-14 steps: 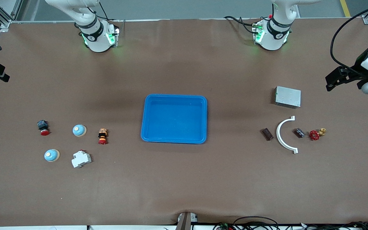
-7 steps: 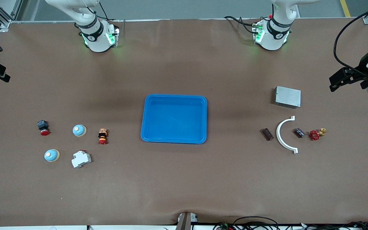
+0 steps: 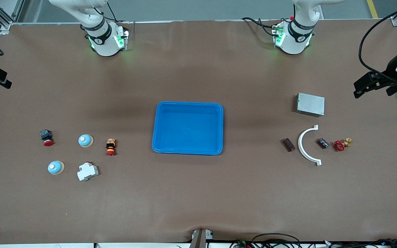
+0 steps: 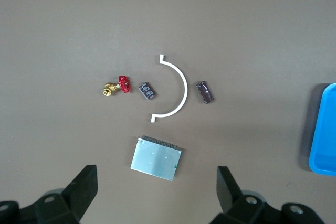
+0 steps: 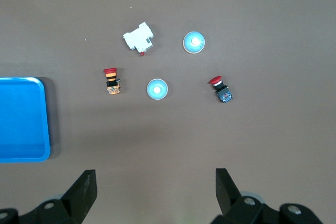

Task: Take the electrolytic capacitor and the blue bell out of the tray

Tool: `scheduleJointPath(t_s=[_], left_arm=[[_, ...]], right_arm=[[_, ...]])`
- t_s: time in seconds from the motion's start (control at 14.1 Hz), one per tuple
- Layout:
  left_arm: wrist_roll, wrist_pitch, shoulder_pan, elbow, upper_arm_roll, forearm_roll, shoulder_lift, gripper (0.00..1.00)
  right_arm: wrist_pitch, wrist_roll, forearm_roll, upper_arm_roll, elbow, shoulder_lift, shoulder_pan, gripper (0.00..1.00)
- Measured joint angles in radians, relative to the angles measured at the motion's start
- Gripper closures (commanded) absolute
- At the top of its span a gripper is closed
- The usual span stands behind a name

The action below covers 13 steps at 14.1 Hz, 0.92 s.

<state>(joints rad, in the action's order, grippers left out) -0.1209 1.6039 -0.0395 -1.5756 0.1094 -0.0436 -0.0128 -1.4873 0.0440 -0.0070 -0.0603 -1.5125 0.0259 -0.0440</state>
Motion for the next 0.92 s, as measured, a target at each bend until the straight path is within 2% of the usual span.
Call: scheduleJointPath(t_s=[0.35,0.92], left_arm=[[0.000,-0.004,0.001,0.011,0.008,0.034,-0.004,0.00],[0.000,-0.091,0.002,0.061,0.011,0.036,-0.005,0.00]], right_arm=[[-0.002,0.000,0.000,0.000,0.000,0.006,0.000,0.00],[0.007,0.000,0.000,0.002,-0.006,0.008,0.000,0.00]])
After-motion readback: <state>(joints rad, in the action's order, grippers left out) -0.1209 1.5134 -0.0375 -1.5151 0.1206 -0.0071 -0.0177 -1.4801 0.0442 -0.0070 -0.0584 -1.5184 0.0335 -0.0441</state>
